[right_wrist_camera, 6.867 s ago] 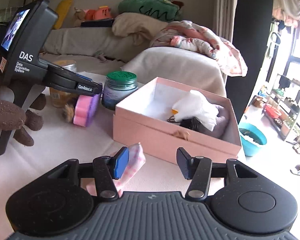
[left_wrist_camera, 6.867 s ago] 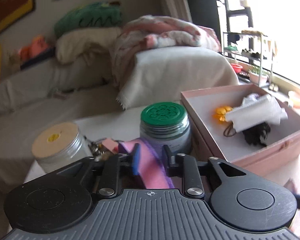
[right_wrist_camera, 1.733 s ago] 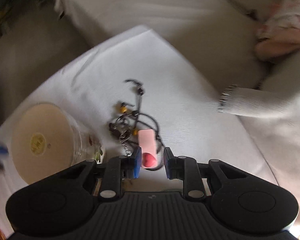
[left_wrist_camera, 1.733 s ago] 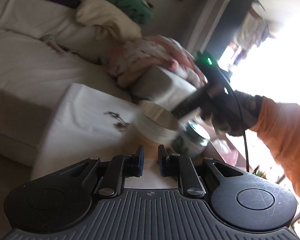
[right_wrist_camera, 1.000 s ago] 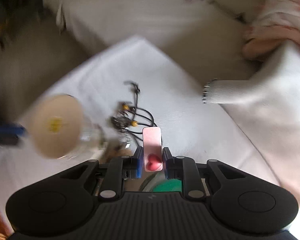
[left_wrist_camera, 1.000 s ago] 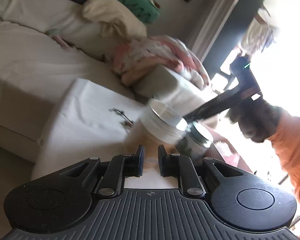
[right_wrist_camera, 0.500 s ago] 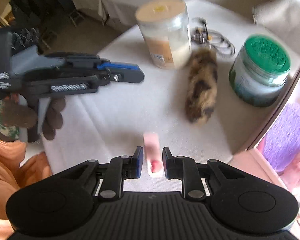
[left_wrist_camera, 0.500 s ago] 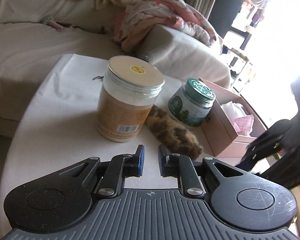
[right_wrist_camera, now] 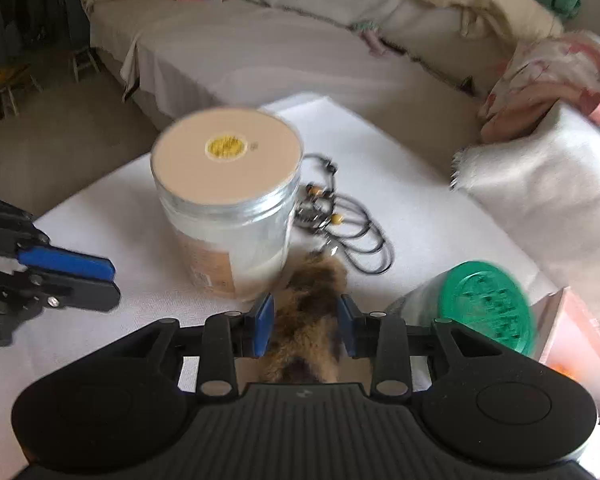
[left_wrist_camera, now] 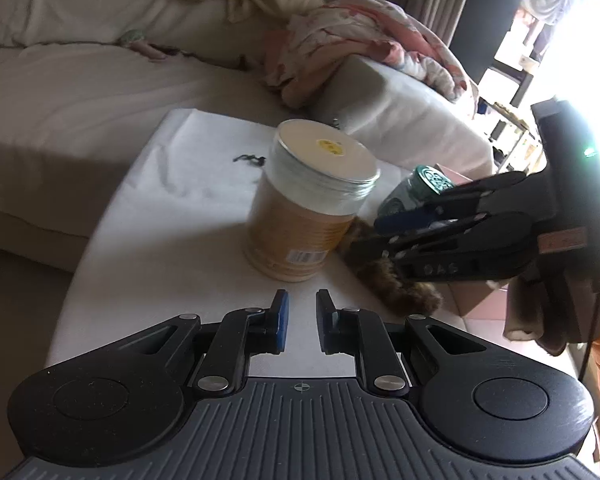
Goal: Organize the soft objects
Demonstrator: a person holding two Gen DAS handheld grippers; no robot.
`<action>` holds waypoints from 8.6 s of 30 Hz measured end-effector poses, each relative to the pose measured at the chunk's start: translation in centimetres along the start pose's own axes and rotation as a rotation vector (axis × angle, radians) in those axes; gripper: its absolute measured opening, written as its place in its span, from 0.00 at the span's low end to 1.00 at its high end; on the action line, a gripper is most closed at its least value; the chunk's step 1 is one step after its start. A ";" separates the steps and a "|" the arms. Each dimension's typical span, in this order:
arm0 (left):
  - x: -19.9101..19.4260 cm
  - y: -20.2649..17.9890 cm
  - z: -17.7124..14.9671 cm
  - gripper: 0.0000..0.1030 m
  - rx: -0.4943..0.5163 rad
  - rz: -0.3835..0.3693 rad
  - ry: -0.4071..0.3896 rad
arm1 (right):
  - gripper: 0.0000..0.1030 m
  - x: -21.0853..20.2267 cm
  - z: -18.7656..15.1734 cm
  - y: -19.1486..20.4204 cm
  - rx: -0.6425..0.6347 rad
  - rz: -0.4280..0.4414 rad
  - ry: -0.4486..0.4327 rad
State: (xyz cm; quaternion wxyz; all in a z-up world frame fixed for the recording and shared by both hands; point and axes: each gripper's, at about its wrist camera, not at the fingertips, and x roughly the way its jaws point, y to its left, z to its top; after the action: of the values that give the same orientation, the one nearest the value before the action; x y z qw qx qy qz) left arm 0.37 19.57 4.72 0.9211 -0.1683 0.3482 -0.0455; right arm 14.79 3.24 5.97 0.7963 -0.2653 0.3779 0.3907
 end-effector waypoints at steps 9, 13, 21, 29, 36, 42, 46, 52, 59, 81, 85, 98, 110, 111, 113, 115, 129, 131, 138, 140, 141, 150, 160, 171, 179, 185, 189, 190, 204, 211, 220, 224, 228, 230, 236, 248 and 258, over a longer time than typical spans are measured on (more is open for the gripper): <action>0.0 -0.1 -0.2 0.16 -0.011 -0.030 0.005 | 0.00 -2.7 -2.1 1.1 0.090 0.108 0.002; -0.1 -0.4 -0.3 0.16 -0.022 -0.057 0.007 | 0.00 -6.9 -4.3 2.8 0.129 0.243 -0.051; -1.2 -1.1 -0.2 0.16 -0.020 -0.045 -0.017 | 0.03 -13.1 -5.3 6.3 -0.007 0.217 -0.220; -0.9 -1.6 -0.5 0.16 0.020 -0.031 -0.015 | 0.57 -4.6 -2.9 2.3 0.130 0.016 -0.187; -0.3 -0.1 -0.8 0.16 -0.003 -0.003 -0.009 | 0.39 2.6 -1.0 1.6 0.155 -0.083 -0.074; -0.8 0.9 -0.8 0.16 -0.028 -0.003 -0.027 | 0.12 2.2 -1.9 0.5 0.216 0.024 -0.012; -1.2 1.0 -0.7 0.16 -0.032 -0.007 -0.041 | 0.11 -4.9 -2.0 -0.3 0.269 0.079 -0.147; -1.2 0.6 -0.7 0.16 -0.047 -0.032 -0.046 | 0.11 -17.5 -1.3 0.8 0.222 0.106 -0.429; -3.0 1.2 -0.7 0.16 -0.065 -0.013 -0.093 | 0.11 -19.3 -0.1 3.5 0.180 0.221 -0.483; -3.5 2.9 -1.0 0.16 -0.103 0.002 -0.062 | 0.11 -6.8 -7.0 11.6 0.061 0.149 -0.236; -2.7 2.2 -0.9 0.16 -0.102 0.013 -0.044 | 0.12 -5.3 -7.1 9.1 0.095 0.011 -0.260; 1.2 -2.3 -0.1 0.16 -0.123 0.020 0.002 | 0.57 -5.4 -11.8 7.0 0.150 0.056 -0.334; 5.4 -1.3 0.2 0.22 -0.309 0.028 0.076 | 0.60 -8.5 -18.7 5.6 0.241 -0.104 -0.377; 5.6 -2.0 0.2 0.22 -0.286 0.025 0.081 | 0.60 -8.6 -18.8 5.5 0.255 -0.101 -0.370; 6.0 -3.5 0.2 0.22 -0.215 0.022 0.093 | 0.60 -8.5 -18.9 5.1 0.282 -0.097 -0.377; 6.3 -5.3 0.1 0.22 -0.123 0.037 0.088 | 0.60 -8.3 -18.9 4.7 0.306 -0.088 -0.360; 7.9 -12.9 -2.0 0.34 0.419 0.210 0.067 | 0.60 -8.2 -19.1 4.7 0.325 -0.087 -0.352; 8.0 -12.6 -2.4 0.35 0.421 0.207 0.068 | 0.60 -8.2 -19.1 4.7 0.326 -0.085 -0.352; 9.4 -11.3 -1.0 0.52 0.217 0.035 0.118 | 0.61 -8.2 -19.0 4.9 0.327 -0.079 -0.347; 9.7 -11.5 -1.1 0.52 0.250 0.039 0.101 | 0.61 -8.2 -19.0 4.9 0.329 -0.076 -0.343; 9.8 -11.7 -1.2 0.52 0.272 0.042 0.096 | 0.61 -8.2 -19.1 4.9 0.330 -0.076 -0.343; 8.9 -10.7 -2.5 0.23 0.373 0.029 0.025 | 0.61 -9.0 -19.3 5.3 0.321 -0.084 -0.373; -0.9 -5.1 -2.7 0.23 0.270 0.001 -0.092 | 0.60 -8.5 -15.8 9.3 0.177 0.097 -0.267; -4.5 0.1 -2.9 0.23 0.145 0.011 -0.147 | 0.26 -6.5 -13.9 10.7 0.111 0.063 -0.121; -5.9 1.0 0.7 0.23 0.123 0.006 -0.207 | 0.20 -8.5 -10.5 9.7 0.053 0.055 -0.191; -7.4 -1.5 10.0 0.23 0.244 -0.009 -0.345 | 0.20 -14.4 -5.8 4.8 0.122 -0.010 -0.376; -6.7 -5.5 15.2 0.23 0.324 -0.055 -0.400 | 0.20 -18.1 -4.9 1.1 0.163 -0.132 -0.485; -6.4 -6.6 16.3 0.23 0.331 -0.089 -0.405 | 0.20 -18.9 -5.1 0.2 0.174 -0.165 -0.502; 1.7 -23.4 19.8 0.24 0.419 -0.380 -0.310 | 0.20 -23.7 -14.1 -11.0 0.408 -0.405 -0.571; 11.5 -25.1 15.8 0.31 0.340 -0.439 -0.030 | 0.20 -20.3 -16.7 -13.3 0.535 -0.309 -0.517; 13.5 -22.3 12.8 0.31 0.391 -0.392 0.048 | 0.45 -15.0 -18.2 -13.2 0.646 -0.318 -0.387; 9.2 -20.1 9.9 0.31 0.420 -0.332 0.032 | 0.50 -15.5 -19.3 -11.3 0.713 -0.392 -0.402; 3.9 -16.7 4.5 0.31 0.402 -0.206 -0.021 | 0.50 -16.2 -20.2 -7.6 0.701 -0.445 -0.389; 2.5 -15.1 1.3 0.31 0.385 -0.138 -0.021 | 0.56 -16.2 -20.8 -5.4 0.667 -0.461 -0.357; 2.5 -11.6 -5.5 0.31 0.372 0.005 0.061 | 0.61 -12.4 -22.9 -0.8 0.668 -0.362 -0.200; 5.0 -15.4 -8.1 0.64 0.316 0.073 0.018 | 1.00 -8.4 -24.0 0.4 0.705 -0.450 -0.144; 6.1 -16.7 -9.2 0.65 0.295 0.179 -0.057 | 1.00 -8.4 -24.8 -0.1 0.688 -0.475 -0.202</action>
State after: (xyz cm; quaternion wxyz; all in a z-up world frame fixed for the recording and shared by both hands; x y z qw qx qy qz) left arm -0.50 0.05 0.16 0.9456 -0.0009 0.3252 -0.0089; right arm 1.68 -18.20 -1.41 0.9392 -0.0243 0.3350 0.0717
